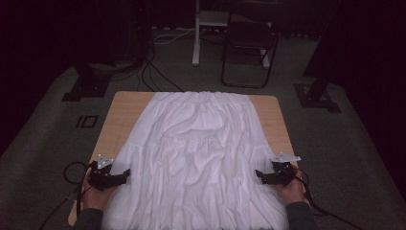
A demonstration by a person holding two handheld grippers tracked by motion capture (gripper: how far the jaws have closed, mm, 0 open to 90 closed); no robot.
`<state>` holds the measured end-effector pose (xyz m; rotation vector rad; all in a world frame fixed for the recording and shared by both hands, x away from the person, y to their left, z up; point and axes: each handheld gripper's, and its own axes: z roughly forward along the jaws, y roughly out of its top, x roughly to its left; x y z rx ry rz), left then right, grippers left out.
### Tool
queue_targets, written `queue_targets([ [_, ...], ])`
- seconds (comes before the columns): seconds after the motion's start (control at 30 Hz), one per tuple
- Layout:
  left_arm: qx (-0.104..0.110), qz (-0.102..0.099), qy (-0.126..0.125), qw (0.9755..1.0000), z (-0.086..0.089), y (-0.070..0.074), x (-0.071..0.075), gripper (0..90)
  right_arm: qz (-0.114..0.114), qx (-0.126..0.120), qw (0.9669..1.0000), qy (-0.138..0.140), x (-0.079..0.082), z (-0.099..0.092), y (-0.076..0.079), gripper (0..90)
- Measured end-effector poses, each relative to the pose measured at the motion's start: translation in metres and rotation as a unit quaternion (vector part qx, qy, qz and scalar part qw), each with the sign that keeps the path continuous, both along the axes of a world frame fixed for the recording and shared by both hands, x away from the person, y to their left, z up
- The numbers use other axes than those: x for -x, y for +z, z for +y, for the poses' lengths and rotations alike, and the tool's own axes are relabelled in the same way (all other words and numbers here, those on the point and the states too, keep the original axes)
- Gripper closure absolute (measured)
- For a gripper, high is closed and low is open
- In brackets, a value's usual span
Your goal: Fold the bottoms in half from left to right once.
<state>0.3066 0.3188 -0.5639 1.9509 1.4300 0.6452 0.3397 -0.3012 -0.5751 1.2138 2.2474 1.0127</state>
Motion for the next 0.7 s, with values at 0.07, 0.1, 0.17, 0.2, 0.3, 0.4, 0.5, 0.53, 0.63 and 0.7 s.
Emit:
queue_targets([
  [0.07,0.001,-0.002,0.002,1.0000,0.000,0.000,0.000,16.6,0.000,0.000,1.0000,-0.003,0.000,0.000,0.000,11.1],
  [0.1,0.002,-0.003,0.005,1.0000,0.000,0.000,0.000,16.6,-0.001,0.000,1.0000,-0.006,0.000,0.000,0.000,11.5],
  [0.17,0.004,0.001,0.015,0.9999,0.001,0.003,0.004,24.1,-0.003,-0.002,0.9999,-0.013,0.002,0.000,0.000,14.5],
  [0.2,0.004,0.000,0.017,0.9998,0.001,0.005,0.006,30.8,-0.004,-0.003,0.9999,-0.016,0.002,0.000,0.000,15.3],
  [0.3,0.024,-0.025,0.006,0.9994,0.002,0.015,0.016,29.2,-0.005,-0.003,0.9998,-0.019,0.003,0.001,0.000,15.6],
  [0.4,0.023,-0.017,-0.005,0.9996,-0.001,0.018,0.027,20.4,-0.005,-0.003,0.9998,-0.019,0.003,0.001,0.000,15.7],
  [0.5,0.006,-0.004,0.000,1.0000,-0.004,0.014,0.034,13.4,-0.004,-0.003,0.9998,-0.020,0.004,0.001,0.000,15.6],
  [0.53,-0.009,0.006,0.006,0.9999,-0.004,0.012,0.039,10.7,-0.005,-0.003,0.9998,-0.019,0.004,0.000,0.000,15.6],
  [0.63,-0.026,0.008,0.027,0.9993,-0.003,0.009,0.046,5.1,-0.005,-0.003,0.9998,-0.019,0.004,0.000,0.000,15.6],
  [0.7,-0.031,0.016,0.033,0.9988,0.000,0.007,0.050,2.2,-0.005,-0.003,0.9998,-0.019,0.004,0.000,0.000,15.6],
])
